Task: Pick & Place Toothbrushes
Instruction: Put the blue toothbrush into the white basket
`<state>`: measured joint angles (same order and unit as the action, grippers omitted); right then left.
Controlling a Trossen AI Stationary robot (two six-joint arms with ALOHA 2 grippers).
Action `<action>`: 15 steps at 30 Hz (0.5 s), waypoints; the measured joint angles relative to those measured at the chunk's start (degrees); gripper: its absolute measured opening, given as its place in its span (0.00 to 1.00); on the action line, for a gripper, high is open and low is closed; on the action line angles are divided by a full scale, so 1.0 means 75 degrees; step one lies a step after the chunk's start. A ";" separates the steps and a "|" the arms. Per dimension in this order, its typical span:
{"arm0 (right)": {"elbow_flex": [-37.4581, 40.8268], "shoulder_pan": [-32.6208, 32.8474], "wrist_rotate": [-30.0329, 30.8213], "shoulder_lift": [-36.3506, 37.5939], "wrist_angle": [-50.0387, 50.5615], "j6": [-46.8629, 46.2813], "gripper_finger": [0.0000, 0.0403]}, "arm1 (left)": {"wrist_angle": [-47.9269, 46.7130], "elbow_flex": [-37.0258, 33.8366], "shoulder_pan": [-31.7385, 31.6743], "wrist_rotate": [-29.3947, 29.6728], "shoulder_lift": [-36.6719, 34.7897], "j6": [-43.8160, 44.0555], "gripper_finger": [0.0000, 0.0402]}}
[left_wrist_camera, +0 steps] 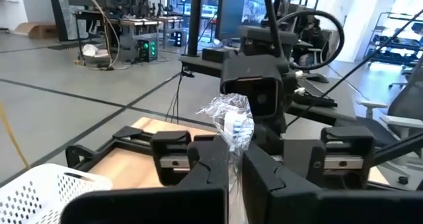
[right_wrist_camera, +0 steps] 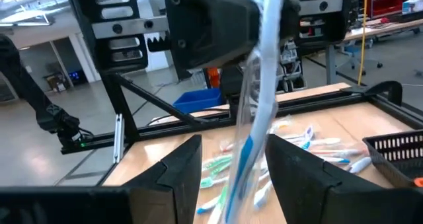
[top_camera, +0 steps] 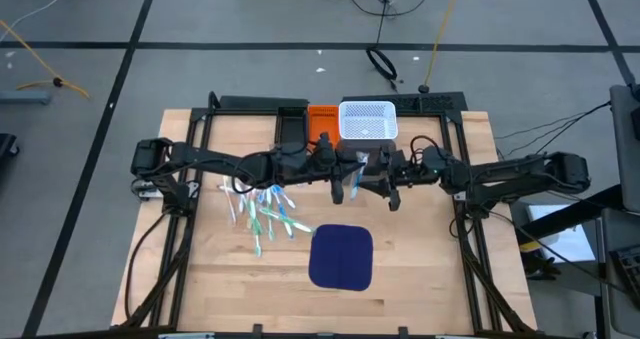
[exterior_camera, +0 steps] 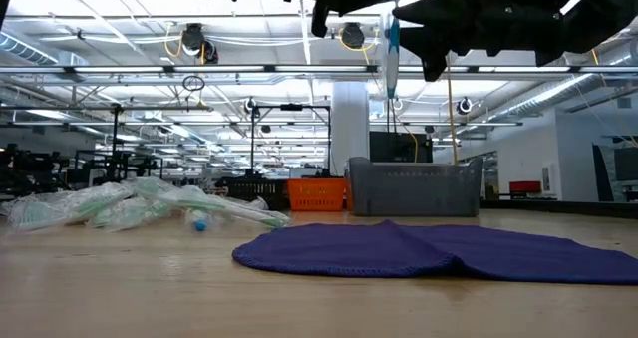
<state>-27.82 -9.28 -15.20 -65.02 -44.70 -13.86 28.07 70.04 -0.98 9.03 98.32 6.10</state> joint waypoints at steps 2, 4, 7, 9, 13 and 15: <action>-0.0002 -0.0003 0.0006 -0.0142 -0.0182 -0.0001 0.36 | 0.0009 0.0000 0.0010 -0.0001 0.0000 0.0002 0.01; 0.0001 -0.0003 0.0008 -0.0210 -0.0239 -0.0001 0.31 | -0.0002 0.0000 0.0013 -0.0001 0.0000 0.0002 0.03; 0.0001 -0.0001 0.0015 -0.0209 -0.0263 0.0082 0.16 | 0.0006 0.0000 0.0007 0.0000 0.0000 0.0004 0.06; 0.0001 -0.0004 0.0047 -0.0202 -0.0257 0.0238 0.06 | 0.0013 0.0000 0.0012 -0.0053 0.0000 0.0004 0.08; 0.0001 -0.0005 0.0087 -0.0177 -0.0283 0.0254 0.04 | 0.0032 0.0003 0.0019 -0.0039 -0.0003 0.0002 0.08; 0.0001 -0.0003 0.0116 -0.0177 -0.0260 0.0271 0.04 | 0.0010 0.0003 0.0016 -0.0036 -0.0003 0.0004 0.08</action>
<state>-27.81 -9.30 -14.34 -66.35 -46.65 -11.83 28.15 70.06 -0.86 8.75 98.30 6.13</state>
